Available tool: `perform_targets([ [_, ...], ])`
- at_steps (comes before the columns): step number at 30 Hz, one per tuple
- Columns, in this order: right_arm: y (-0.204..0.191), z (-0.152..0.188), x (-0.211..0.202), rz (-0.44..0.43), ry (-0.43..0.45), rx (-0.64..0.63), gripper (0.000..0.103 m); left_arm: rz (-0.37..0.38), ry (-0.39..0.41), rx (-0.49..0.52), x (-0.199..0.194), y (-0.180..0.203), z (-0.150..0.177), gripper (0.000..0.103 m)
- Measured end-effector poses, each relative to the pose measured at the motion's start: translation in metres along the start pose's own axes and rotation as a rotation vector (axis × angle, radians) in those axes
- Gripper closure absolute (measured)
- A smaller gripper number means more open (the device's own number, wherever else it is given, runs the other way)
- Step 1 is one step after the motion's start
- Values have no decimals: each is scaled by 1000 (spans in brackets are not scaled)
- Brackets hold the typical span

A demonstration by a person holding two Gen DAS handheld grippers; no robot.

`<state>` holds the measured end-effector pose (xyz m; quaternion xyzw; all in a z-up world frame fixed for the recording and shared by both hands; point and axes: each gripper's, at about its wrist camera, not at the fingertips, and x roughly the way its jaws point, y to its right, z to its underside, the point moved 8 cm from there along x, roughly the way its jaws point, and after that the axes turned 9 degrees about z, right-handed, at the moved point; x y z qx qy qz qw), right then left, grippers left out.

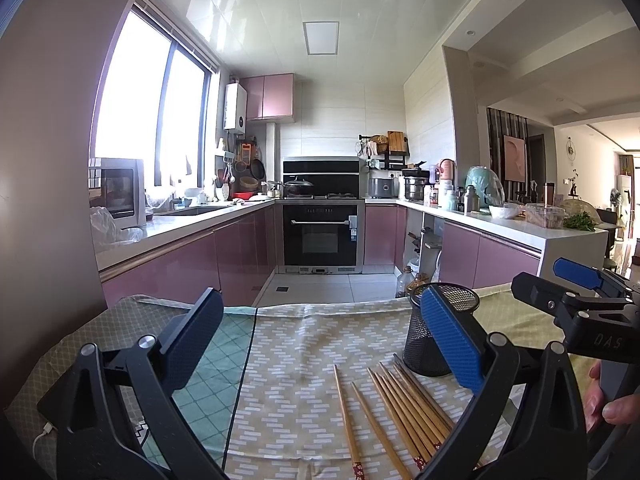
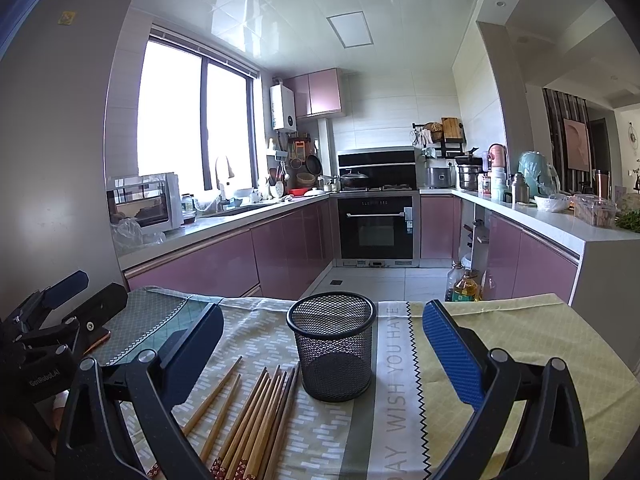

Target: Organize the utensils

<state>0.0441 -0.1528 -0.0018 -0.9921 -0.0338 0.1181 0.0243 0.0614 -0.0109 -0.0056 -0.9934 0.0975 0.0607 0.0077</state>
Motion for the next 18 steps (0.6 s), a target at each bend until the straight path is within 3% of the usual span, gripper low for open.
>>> perform_targets([
  [18, -1, 4, 6, -4, -19, -3, 7, 3, -30, -6, 5, -3, 8, 6],
])
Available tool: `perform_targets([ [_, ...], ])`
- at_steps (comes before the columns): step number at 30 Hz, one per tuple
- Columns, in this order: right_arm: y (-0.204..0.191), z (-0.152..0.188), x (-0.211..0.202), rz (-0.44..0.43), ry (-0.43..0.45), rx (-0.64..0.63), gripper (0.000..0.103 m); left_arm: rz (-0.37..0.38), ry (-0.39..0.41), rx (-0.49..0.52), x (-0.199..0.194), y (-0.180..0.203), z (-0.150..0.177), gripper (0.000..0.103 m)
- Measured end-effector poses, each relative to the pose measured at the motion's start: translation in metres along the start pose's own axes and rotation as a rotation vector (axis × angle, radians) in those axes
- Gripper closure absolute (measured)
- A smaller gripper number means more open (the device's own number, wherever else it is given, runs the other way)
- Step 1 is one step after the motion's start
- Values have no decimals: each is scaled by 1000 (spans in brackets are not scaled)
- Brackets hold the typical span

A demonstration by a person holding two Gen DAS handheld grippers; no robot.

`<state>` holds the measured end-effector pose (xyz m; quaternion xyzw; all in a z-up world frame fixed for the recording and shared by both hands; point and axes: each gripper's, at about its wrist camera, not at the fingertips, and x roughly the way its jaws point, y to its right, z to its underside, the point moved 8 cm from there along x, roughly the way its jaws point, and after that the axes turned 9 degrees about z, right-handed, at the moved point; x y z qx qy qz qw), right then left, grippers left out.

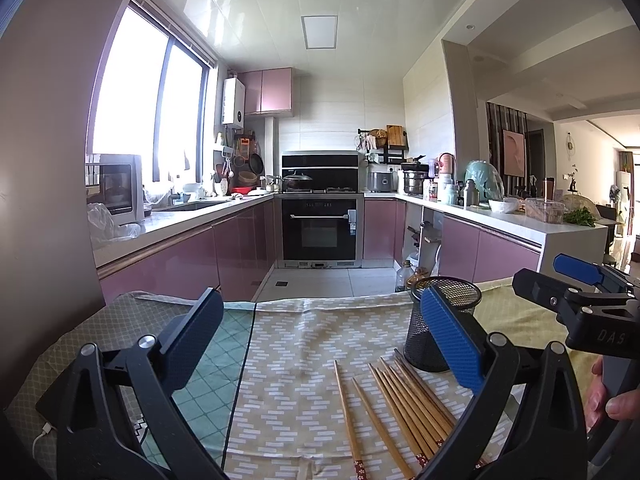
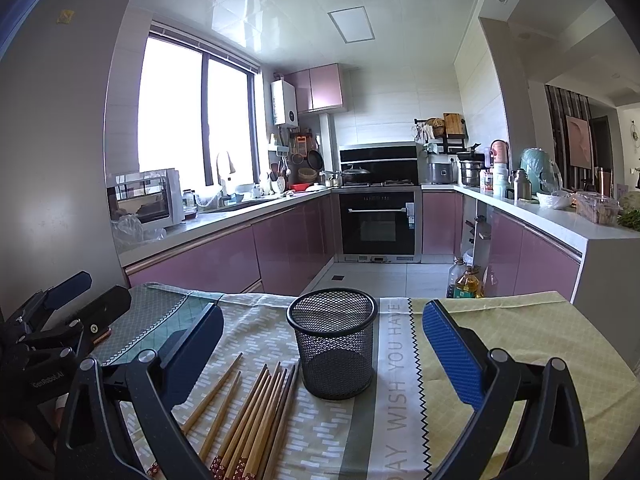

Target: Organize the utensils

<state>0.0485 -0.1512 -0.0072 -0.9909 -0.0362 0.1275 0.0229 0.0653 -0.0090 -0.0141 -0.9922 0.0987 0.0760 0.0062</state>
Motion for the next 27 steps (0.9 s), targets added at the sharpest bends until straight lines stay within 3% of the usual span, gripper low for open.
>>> perform_targets([
  [12, -2, 9, 8, -40, -78, -27, 7, 20, -65, 8, 12, -2, 4, 6],
  [17, -13, 34, 25, -92, -226, -92, 7, 56, -204, 7, 31, -9, 25, 6],
  [19, -19, 49, 33, -105, -302, -130, 14, 72, -278, -2, 40, -11, 39, 6],
  [22, -27, 69, 41, -132, -389, -158, 26, 105, -394, -7, 55, -13, 63, 20],
  [27, -34, 91, 50, -157, -481, -180, 45, 169, -519, -29, 71, -12, 93, 30],
])
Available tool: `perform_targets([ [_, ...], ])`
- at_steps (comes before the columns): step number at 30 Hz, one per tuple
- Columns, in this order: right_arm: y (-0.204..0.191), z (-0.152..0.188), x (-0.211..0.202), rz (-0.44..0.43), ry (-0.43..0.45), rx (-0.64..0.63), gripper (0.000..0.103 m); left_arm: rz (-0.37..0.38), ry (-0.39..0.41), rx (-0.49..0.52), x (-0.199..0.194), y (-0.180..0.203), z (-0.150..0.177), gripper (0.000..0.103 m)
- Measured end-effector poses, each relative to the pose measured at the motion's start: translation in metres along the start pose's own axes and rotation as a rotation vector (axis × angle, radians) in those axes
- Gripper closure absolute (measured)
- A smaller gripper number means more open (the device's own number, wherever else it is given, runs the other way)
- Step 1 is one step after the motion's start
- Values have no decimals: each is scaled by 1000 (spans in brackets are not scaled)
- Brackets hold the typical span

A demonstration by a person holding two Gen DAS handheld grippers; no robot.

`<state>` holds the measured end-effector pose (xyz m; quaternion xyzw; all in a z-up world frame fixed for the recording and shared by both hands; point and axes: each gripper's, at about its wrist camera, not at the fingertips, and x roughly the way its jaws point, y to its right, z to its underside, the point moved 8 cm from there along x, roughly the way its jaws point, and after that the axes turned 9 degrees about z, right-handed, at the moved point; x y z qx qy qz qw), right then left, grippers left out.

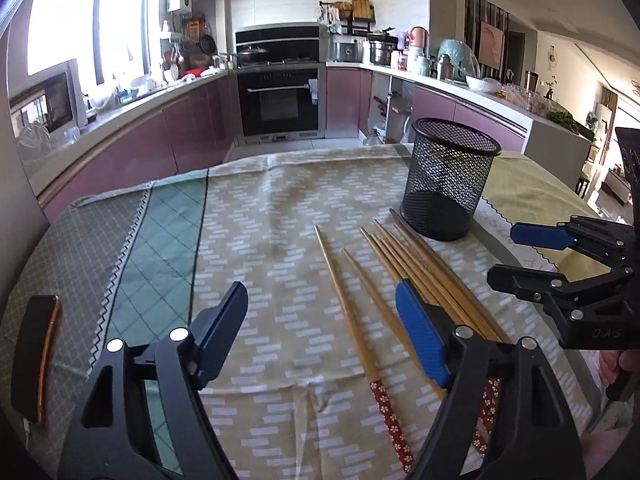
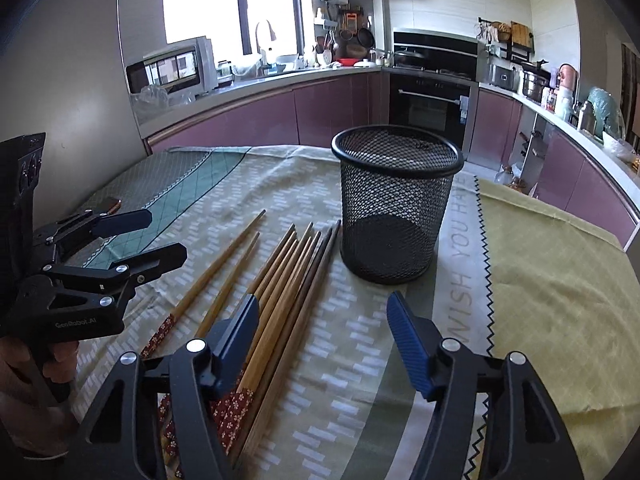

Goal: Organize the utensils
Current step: 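Lower the left gripper onto one wooden chopstick and close it while the right gripper grasps another, then lift the left gripper's chopstick upright over the mesh cup while the right gripper carries its chopstick there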

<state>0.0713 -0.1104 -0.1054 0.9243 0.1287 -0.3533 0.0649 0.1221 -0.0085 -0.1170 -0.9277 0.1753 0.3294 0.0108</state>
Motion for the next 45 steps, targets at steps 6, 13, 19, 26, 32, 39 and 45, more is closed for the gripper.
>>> perform_targets([
  [6, -1, 10, 19, -31, -105, 5, 66, 37, -85, 22, 20, 8, 8, 46],
  [13, -4, 14, 29, -39, -157, -1, 73, 71, -171, 8, 41, 11, 16, 57],
  [19, -7, 9, 41, -26, -188, -24, 75, 109, -213, -32, 56, 9, 18, 66],
  [26, -12, 1, 51, -44, -187, -20, 95, 127, -222, -81, 63, 6, 12, 91],
  [32, -5, 0, 47, -89, -174, 41, 97, 131, -198, -137, 58, -1, 9, 95],
  [39, 0, -18, 12, -174, -70, 69, 97, 203, -127, -151, 33, 5, -10, 95],
  [45, 9, -44, -23, -218, 48, 90, 97, 302, -30, -137, 1, 16, -47, 95],
])
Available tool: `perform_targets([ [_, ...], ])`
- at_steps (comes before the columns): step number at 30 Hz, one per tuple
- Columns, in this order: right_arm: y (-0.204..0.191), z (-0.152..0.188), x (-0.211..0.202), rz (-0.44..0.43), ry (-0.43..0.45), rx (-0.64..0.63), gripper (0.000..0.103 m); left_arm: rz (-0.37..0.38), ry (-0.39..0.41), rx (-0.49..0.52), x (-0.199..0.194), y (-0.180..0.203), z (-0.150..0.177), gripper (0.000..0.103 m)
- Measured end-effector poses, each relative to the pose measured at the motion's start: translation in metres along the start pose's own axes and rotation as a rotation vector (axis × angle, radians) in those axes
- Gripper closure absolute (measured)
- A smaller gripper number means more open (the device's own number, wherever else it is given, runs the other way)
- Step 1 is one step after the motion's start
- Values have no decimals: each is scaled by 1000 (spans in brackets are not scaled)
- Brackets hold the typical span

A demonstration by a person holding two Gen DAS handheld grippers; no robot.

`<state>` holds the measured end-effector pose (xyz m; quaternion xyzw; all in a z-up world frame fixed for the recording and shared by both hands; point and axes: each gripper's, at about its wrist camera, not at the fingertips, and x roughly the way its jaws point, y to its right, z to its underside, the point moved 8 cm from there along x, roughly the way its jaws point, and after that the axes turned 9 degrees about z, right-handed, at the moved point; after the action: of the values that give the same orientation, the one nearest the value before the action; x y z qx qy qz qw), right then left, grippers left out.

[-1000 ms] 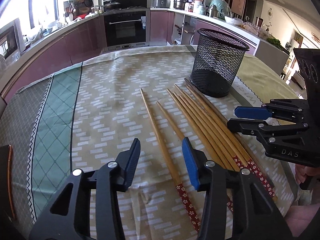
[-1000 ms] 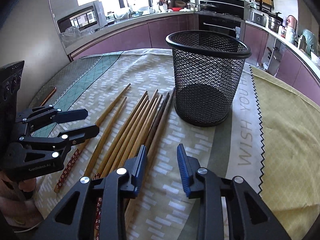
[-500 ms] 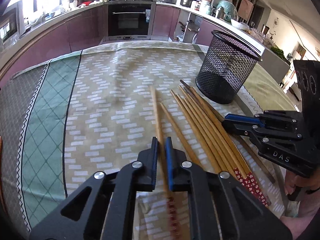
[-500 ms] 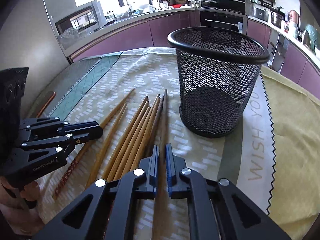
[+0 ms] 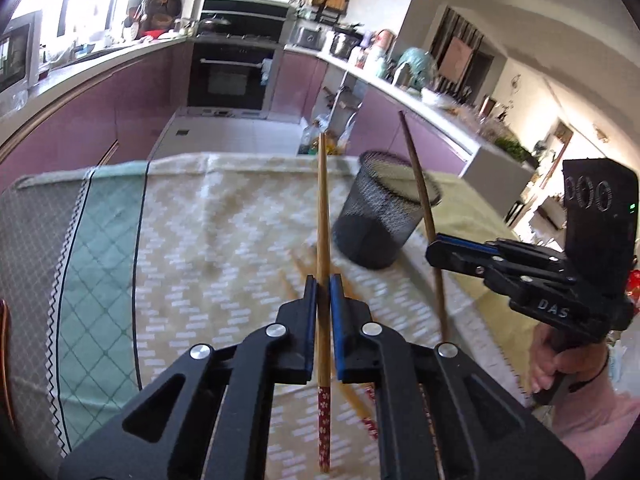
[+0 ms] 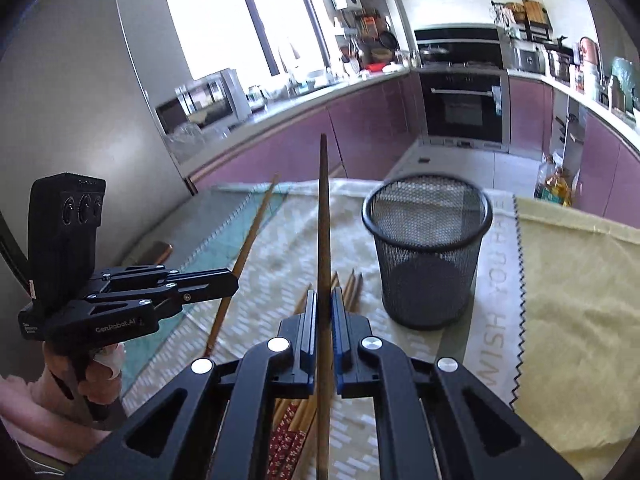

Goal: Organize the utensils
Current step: 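Lift the left gripper's chopstick upright over the mesh cup while the right gripper carries its chopstick there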

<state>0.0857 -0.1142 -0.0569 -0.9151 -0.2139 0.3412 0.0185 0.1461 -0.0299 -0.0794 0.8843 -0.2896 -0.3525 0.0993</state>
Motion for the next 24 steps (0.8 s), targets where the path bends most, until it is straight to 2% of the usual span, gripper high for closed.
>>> perform_targets([
  [8, 7, -35, -32, -17, 120, 19, 97, 118, 117, 18, -31, 27, -46, 95],
  [19, 27, -102, -64, 10, 268, 21, 97, 159, 284, 85, -51, 58, -126, 95],
  [24, 45, -128, -69, 47, 329, 33, 97, 162, 305, 96, -40, 69, -155, 95],
])
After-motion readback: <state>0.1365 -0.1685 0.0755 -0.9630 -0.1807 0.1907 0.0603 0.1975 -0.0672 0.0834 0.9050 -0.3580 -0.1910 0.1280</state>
